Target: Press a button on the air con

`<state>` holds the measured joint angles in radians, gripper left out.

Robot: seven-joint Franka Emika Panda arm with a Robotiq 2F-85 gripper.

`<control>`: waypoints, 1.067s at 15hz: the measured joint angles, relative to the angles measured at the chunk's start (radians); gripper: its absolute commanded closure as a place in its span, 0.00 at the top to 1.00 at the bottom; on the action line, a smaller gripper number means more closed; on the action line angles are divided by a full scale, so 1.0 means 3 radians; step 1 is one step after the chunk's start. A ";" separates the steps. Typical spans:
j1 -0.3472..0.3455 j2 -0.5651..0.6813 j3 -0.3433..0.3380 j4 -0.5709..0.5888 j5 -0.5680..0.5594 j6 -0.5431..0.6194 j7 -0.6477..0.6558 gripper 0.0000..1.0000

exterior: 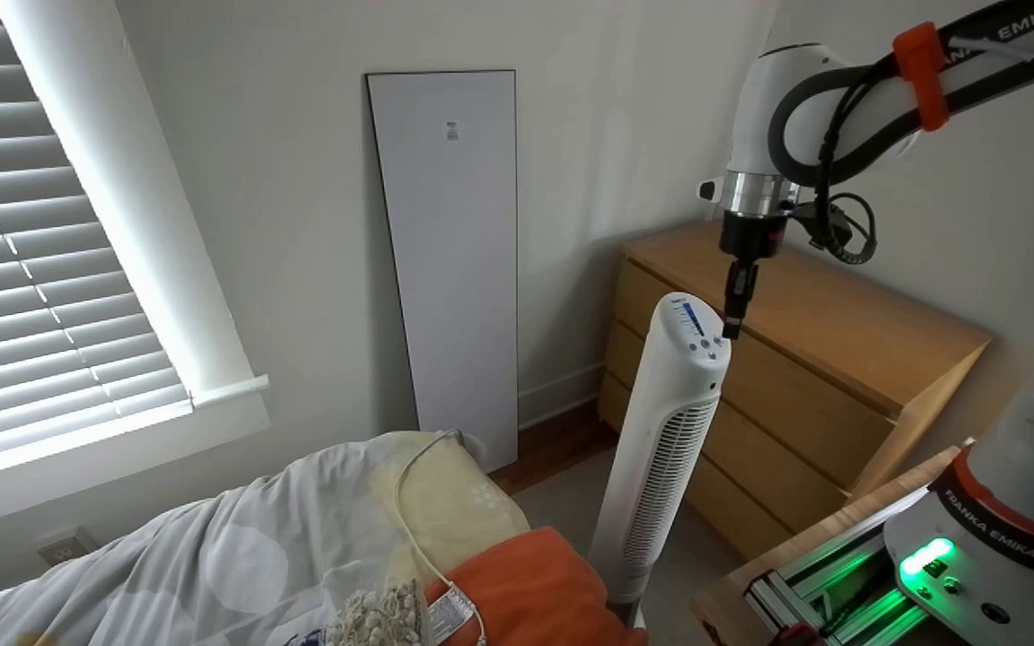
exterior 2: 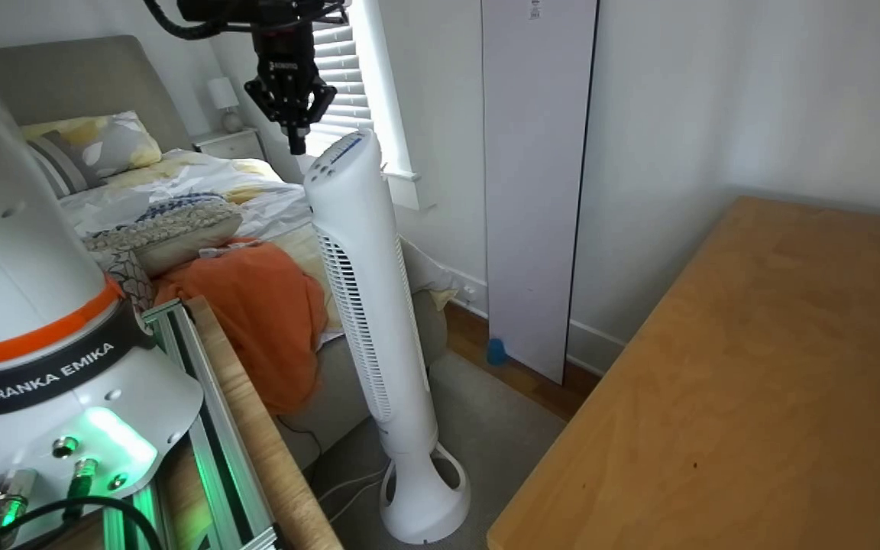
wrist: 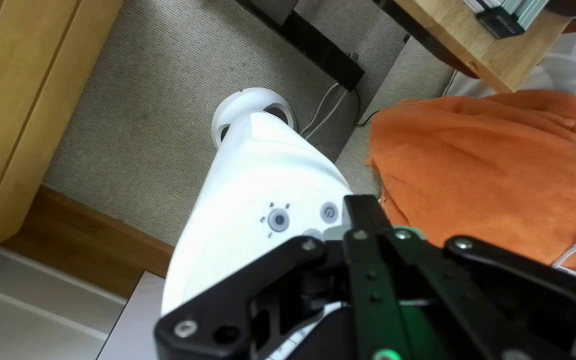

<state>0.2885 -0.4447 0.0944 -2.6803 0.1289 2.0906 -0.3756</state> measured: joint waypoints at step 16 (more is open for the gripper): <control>0.0095 0.0330 0.0001 0.0002 0.0053 0.0056 -0.0236 0.00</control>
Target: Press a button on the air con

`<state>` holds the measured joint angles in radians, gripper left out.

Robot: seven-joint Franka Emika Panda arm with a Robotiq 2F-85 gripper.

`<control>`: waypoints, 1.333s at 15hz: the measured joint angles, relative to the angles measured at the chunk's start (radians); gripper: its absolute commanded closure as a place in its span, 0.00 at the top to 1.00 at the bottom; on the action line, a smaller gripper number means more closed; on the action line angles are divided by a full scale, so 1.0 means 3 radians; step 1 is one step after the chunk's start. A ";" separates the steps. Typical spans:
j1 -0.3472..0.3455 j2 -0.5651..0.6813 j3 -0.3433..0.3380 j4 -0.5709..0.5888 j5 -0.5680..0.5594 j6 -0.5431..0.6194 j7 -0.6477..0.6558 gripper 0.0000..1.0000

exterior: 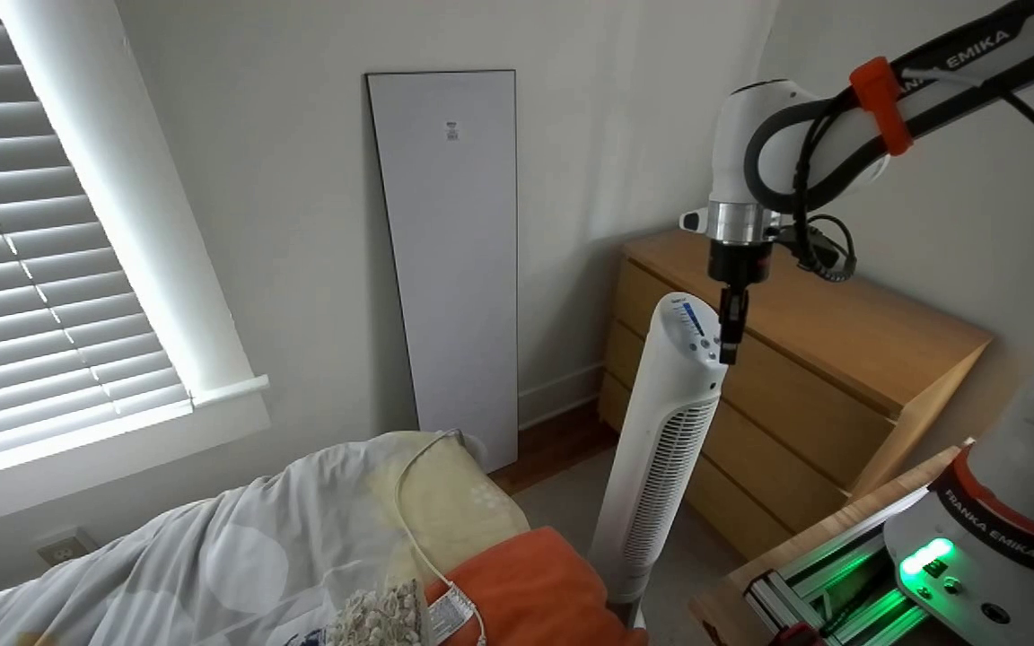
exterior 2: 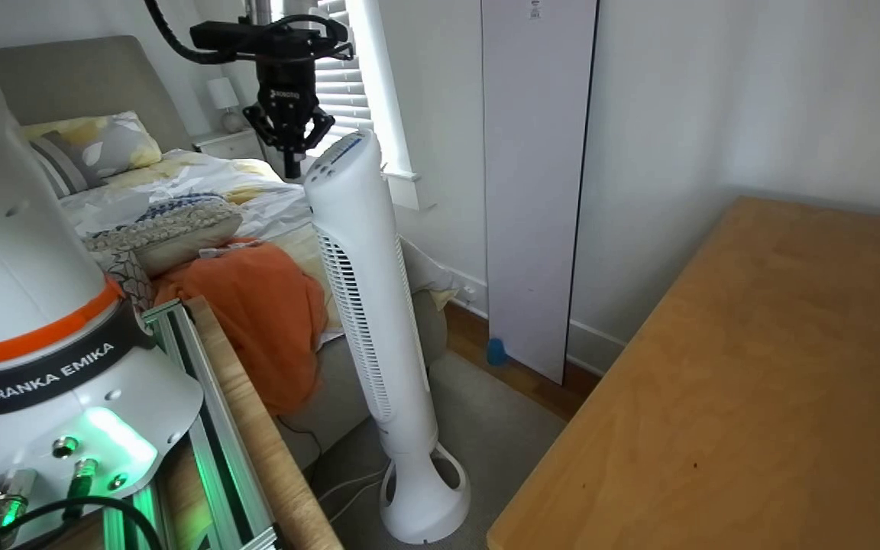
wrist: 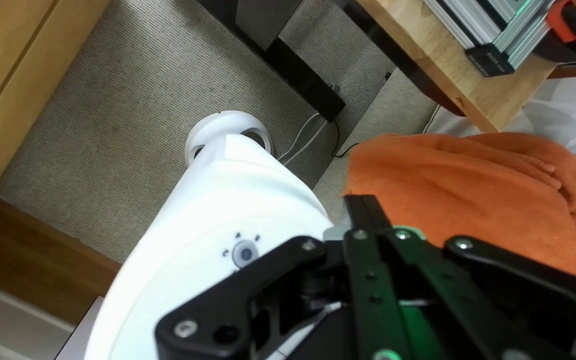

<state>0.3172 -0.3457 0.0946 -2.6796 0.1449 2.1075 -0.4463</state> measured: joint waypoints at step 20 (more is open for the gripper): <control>-0.0085 0.0111 0.0000 0.0003 -0.0046 0.0222 -0.0020 0.00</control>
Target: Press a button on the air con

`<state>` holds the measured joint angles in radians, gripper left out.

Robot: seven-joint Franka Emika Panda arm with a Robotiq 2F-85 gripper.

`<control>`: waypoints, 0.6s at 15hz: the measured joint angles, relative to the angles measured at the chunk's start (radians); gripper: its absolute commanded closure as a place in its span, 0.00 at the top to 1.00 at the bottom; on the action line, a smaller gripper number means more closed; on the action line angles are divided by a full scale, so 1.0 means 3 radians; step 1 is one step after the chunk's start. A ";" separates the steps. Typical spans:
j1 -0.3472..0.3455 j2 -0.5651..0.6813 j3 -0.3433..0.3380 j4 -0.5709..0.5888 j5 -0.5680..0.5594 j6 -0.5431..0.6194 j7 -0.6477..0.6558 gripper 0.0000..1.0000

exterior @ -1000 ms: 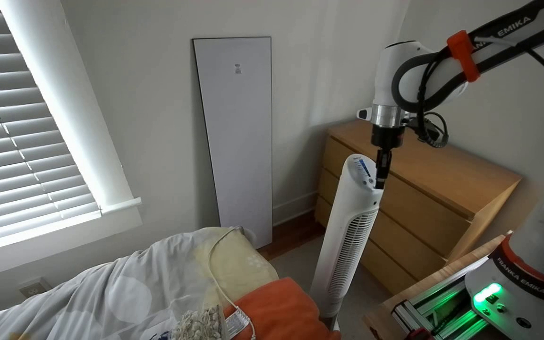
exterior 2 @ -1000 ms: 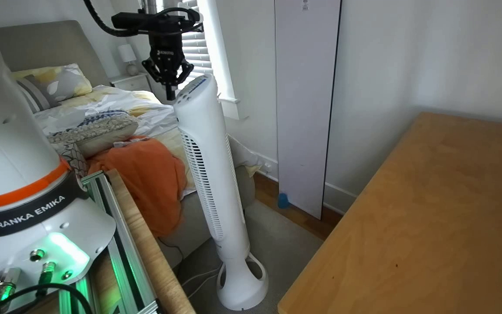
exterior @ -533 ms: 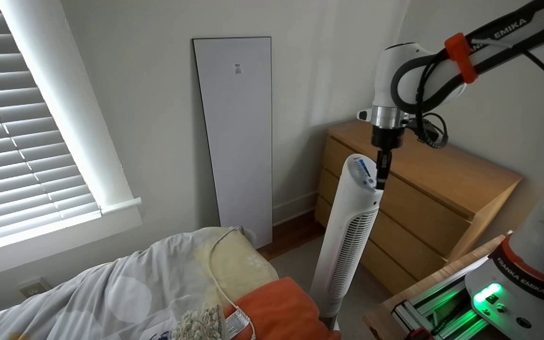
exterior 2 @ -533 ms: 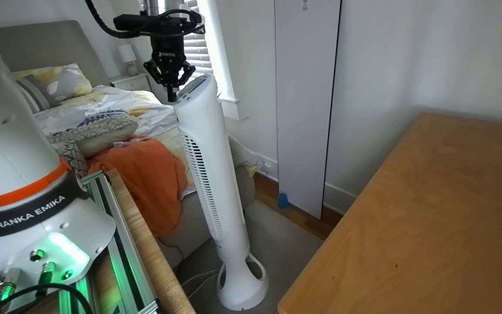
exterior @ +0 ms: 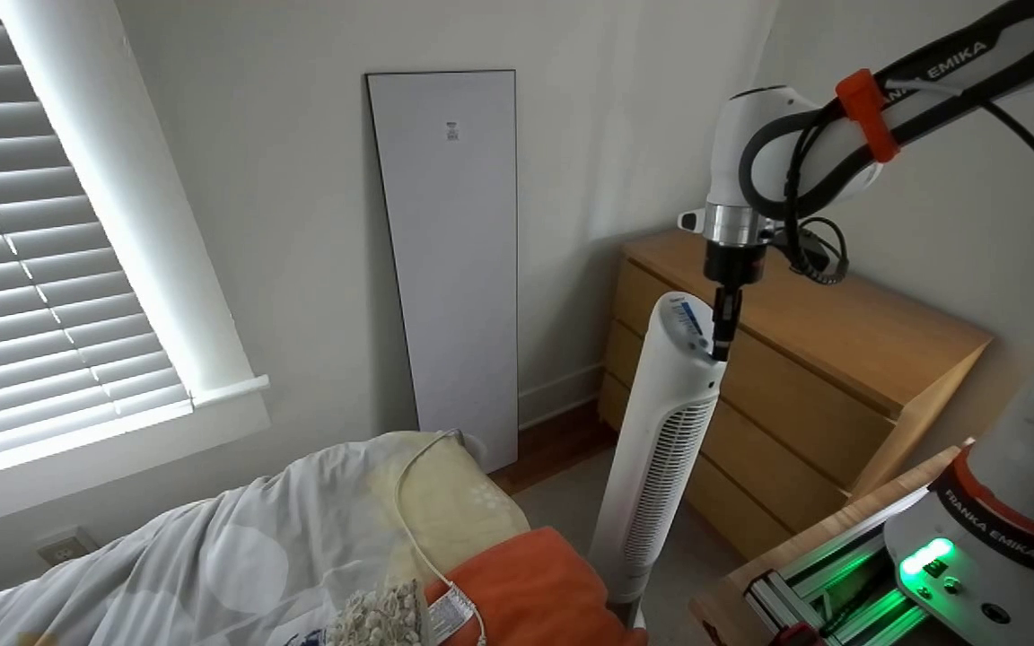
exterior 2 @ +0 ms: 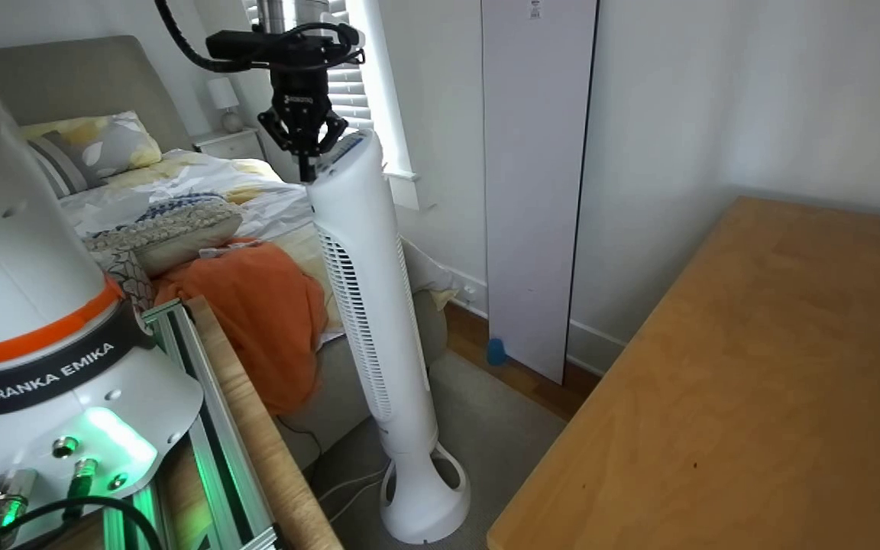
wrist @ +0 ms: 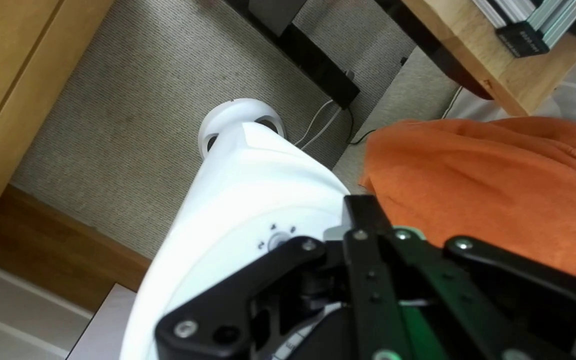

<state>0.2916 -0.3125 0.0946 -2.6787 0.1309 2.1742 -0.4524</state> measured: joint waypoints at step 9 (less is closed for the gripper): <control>-0.0005 0.0001 0.0000 0.0000 0.0007 0.0049 0.0000 0.00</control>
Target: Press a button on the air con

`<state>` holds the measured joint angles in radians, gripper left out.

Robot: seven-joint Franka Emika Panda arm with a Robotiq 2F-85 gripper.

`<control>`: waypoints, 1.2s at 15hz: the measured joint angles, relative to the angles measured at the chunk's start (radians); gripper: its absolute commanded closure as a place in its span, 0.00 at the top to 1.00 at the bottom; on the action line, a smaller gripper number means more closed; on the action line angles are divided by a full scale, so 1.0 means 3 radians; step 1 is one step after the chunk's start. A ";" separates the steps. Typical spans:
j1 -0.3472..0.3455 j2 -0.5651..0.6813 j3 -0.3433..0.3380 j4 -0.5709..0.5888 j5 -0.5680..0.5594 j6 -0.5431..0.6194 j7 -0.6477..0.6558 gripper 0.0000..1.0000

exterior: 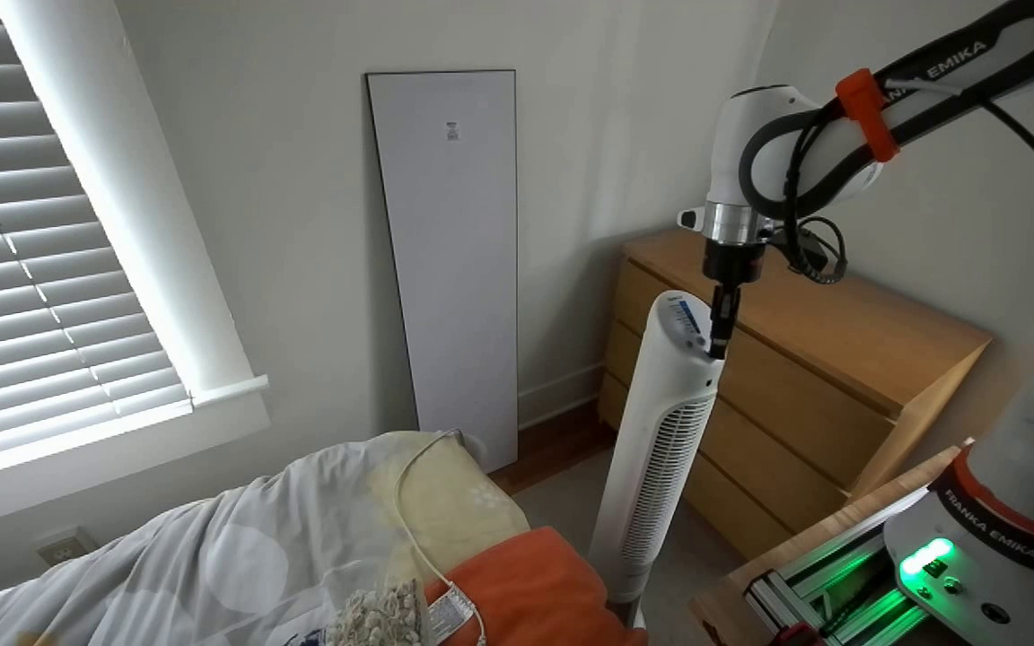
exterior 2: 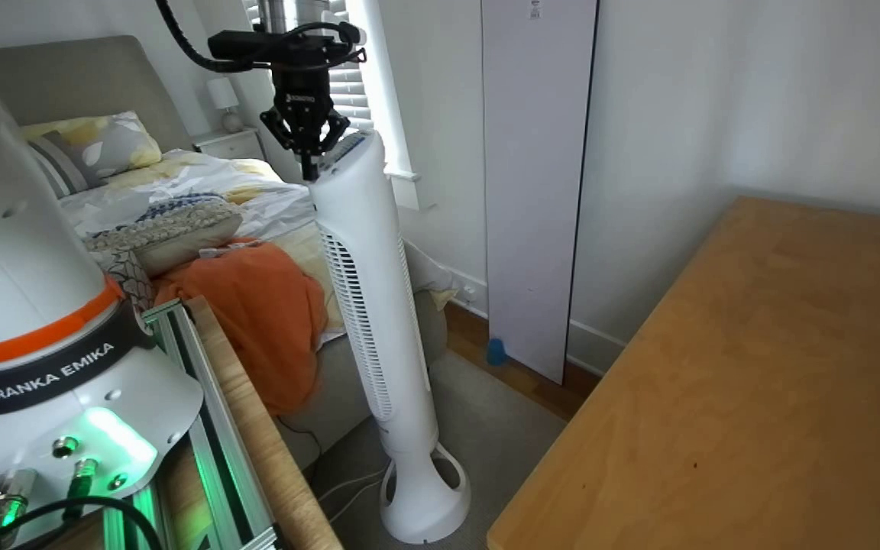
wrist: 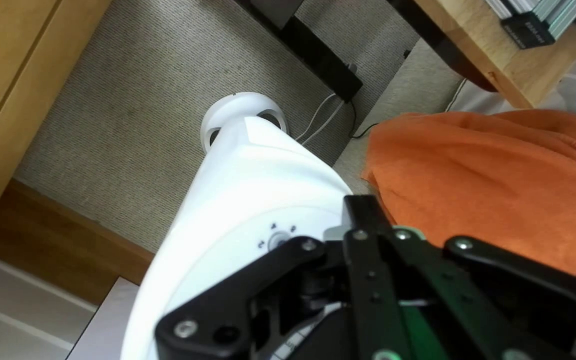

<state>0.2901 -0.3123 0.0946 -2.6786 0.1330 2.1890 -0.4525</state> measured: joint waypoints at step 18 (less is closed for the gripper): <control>-0.0001 0.0150 0.0002 0.0136 0.0009 -0.0092 -0.0049 0.00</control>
<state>0.2896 -0.2673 0.0952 -2.6377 0.1358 2.1613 -0.4672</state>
